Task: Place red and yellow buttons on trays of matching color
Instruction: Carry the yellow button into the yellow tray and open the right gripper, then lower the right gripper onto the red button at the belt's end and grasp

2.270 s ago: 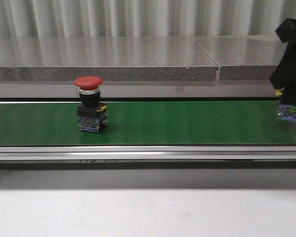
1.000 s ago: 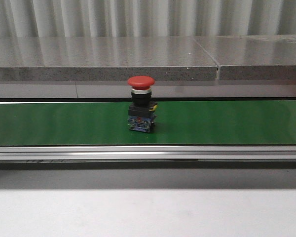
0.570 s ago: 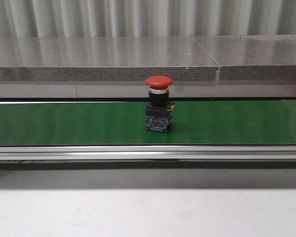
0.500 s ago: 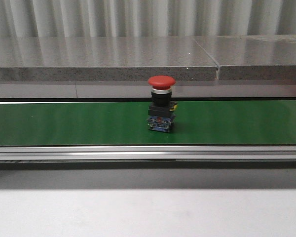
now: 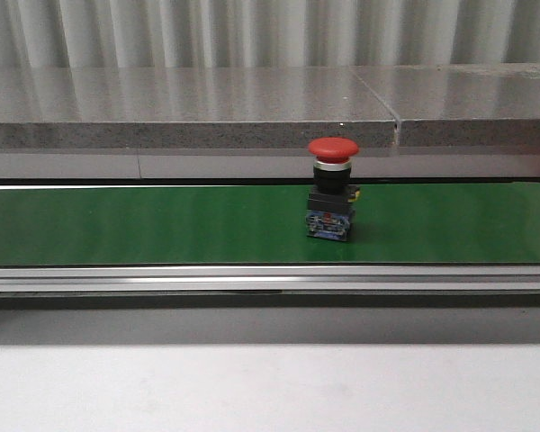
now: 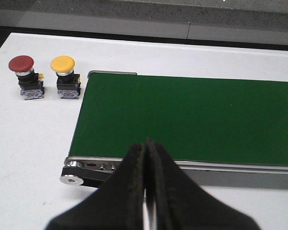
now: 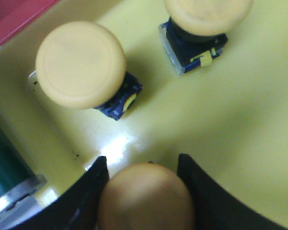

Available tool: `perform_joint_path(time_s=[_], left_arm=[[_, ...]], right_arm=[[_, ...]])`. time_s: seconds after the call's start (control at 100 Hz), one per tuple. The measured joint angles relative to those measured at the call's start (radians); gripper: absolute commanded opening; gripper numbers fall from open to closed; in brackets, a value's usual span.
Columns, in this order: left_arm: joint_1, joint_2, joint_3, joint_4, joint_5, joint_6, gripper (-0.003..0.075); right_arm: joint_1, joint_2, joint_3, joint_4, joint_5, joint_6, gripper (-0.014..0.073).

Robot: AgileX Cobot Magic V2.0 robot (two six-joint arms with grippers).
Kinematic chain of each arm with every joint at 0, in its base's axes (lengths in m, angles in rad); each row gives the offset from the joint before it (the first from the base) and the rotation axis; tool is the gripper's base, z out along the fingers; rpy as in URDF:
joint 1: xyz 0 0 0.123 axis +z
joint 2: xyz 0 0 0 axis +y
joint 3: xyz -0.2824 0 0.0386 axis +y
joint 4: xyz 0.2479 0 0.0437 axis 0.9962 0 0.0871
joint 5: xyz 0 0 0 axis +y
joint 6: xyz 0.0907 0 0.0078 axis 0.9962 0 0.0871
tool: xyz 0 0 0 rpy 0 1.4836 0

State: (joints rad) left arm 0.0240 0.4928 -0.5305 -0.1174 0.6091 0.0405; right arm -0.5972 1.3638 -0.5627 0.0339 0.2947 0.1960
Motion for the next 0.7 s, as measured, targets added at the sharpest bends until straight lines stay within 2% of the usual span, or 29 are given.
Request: perform_joint_path(time_s=[0.1, 0.17, 0.46, 0.7], left_arm=[[0.0, 0.0, 0.0, 0.0, 0.0, 0.0, -0.002], [0.0, 0.0, 0.0, 0.0, 0.0, 0.0, -0.002], [0.0, 0.0, 0.0, 0.0, 0.0, 0.0, -0.002], [0.0, 0.0, 0.0, 0.0, 0.0, 0.0, -0.002]], right_arm=[[0.0, 0.0, 0.0, 0.0, 0.004, 0.0, 0.0423], [0.0, 0.0, 0.0, 0.0, 0.008, 0.0, 0.0462], [0.0, -0.019, -0.047, 0.0, 0.101, 0.0, 0.0462], [0.0, -0.162, -0.065, 0.0, 0.16, 0.0, 0.0462]])
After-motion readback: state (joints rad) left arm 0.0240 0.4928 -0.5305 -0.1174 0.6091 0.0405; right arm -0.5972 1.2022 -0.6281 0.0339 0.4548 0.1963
